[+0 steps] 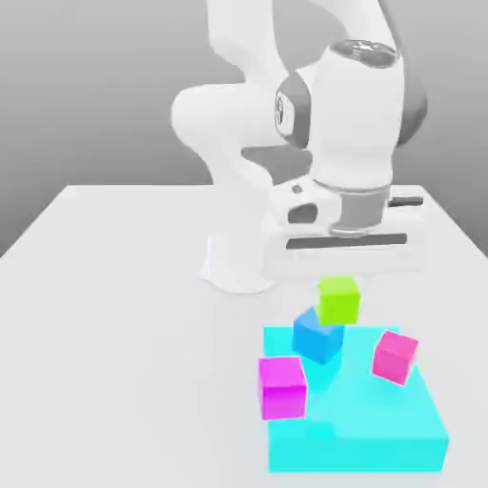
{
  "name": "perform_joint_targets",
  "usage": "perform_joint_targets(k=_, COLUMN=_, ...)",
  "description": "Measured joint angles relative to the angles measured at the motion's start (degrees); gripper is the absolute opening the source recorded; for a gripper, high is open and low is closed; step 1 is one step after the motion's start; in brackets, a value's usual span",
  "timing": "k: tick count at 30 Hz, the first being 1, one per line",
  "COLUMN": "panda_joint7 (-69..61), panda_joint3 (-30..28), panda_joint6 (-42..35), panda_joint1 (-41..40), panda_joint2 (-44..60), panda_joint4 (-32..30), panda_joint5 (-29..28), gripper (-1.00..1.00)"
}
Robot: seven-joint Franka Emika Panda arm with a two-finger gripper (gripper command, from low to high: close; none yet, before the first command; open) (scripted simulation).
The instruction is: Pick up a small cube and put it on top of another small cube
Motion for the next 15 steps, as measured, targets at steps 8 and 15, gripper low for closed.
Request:
perform_joint_targets(k=8, panda_joint7=1.3, panda_joint3=1.2, panda_joint6=8.1, panda_joint1=0.9, panda_joint2=0.8, panda_joint4=-7.3, panda_joint5=2.3, gripper=-1.00)
perform_joint_targets(k=15, panda_joint7=1.5, panda_joint3=1.5, panda_joint6=12.2, panda_joint1=0.6, panda_joint2=4.2, panda_joint4=-8.0, panda_joint5=2.1, gripper=1.00)
